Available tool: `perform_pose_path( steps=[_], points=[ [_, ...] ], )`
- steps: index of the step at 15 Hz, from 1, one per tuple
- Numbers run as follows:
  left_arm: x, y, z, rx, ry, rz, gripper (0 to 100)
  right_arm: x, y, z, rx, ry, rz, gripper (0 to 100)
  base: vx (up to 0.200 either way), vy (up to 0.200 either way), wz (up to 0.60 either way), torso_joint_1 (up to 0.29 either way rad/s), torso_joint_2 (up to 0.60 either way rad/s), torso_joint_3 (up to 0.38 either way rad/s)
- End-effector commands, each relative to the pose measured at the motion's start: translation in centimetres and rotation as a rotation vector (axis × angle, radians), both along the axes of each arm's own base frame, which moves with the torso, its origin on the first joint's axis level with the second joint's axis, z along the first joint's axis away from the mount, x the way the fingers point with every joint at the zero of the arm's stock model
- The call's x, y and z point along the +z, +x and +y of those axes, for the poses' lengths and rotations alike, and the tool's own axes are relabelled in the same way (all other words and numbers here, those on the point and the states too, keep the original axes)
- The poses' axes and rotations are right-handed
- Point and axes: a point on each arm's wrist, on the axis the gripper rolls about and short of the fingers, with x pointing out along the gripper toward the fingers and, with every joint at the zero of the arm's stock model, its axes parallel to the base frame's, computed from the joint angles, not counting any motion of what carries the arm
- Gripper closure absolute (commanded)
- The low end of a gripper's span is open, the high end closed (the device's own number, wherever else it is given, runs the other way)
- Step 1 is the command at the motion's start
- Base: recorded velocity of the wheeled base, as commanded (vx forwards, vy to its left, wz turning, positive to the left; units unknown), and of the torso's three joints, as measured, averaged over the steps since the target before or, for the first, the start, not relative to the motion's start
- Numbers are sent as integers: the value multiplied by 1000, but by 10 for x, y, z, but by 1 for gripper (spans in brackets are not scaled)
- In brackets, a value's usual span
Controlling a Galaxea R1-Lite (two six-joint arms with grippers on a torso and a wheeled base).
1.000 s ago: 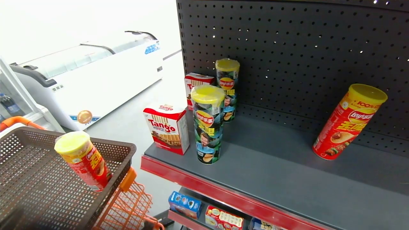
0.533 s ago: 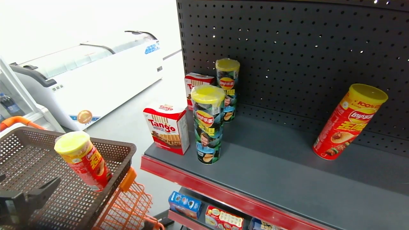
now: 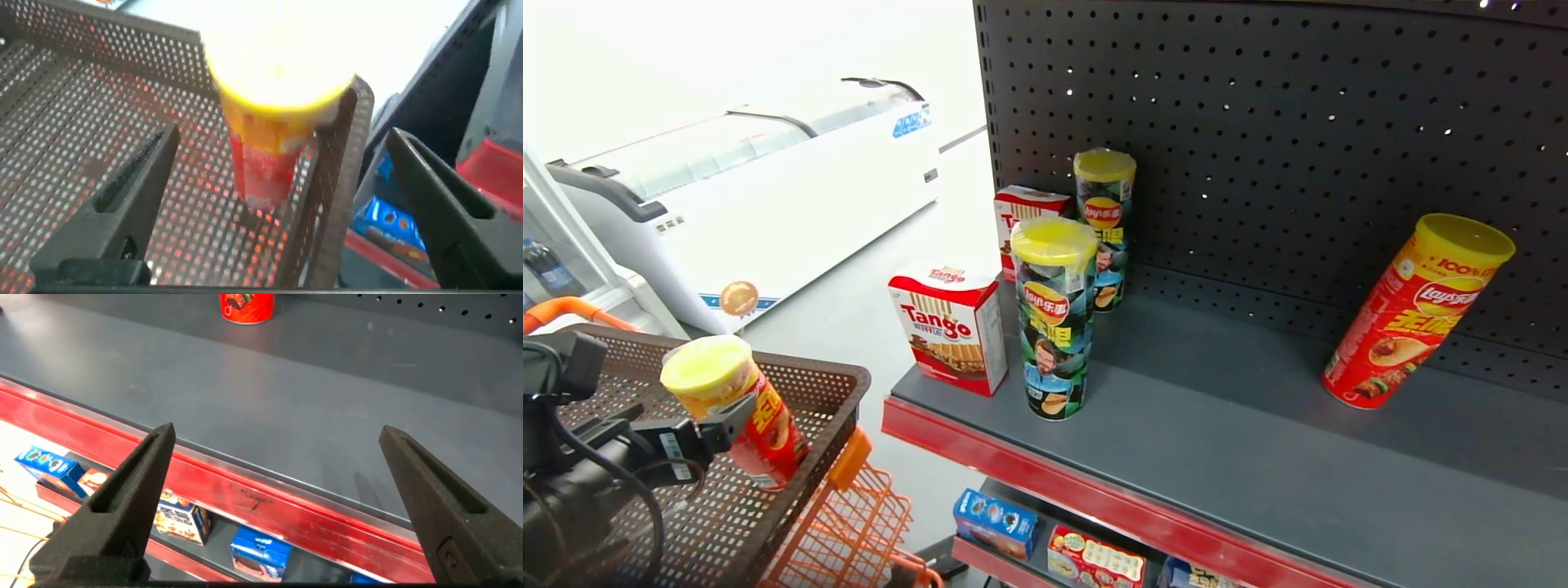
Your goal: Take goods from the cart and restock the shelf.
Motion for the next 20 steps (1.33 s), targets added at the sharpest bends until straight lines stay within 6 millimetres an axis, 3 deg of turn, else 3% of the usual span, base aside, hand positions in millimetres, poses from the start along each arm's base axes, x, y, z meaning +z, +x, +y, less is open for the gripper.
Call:
perform_pose_path(
  steps=[1,11,16,17,20],
  points=[
    [-27,22,9,23,17,88,0,0,0,0,1,0,1,0,0,0,0,0,0,0],
    [-61,53,24,61,34,136,0,0,0,0,1,0,1,0,0,0,0,0,0,0],
    [-57,83,20,26,49,43,0,0,0,0,1,0,1,0,0,0,0,0,0,0],
    [-57,89,19,17,52,27,100,0,0,0,1,0,1,0,0,0,0,0,0,0],
    [-54,99,15,2,60,-7,100,0,0,0,1,0,1,0,0,0,0,0,0,0]
  ],
)
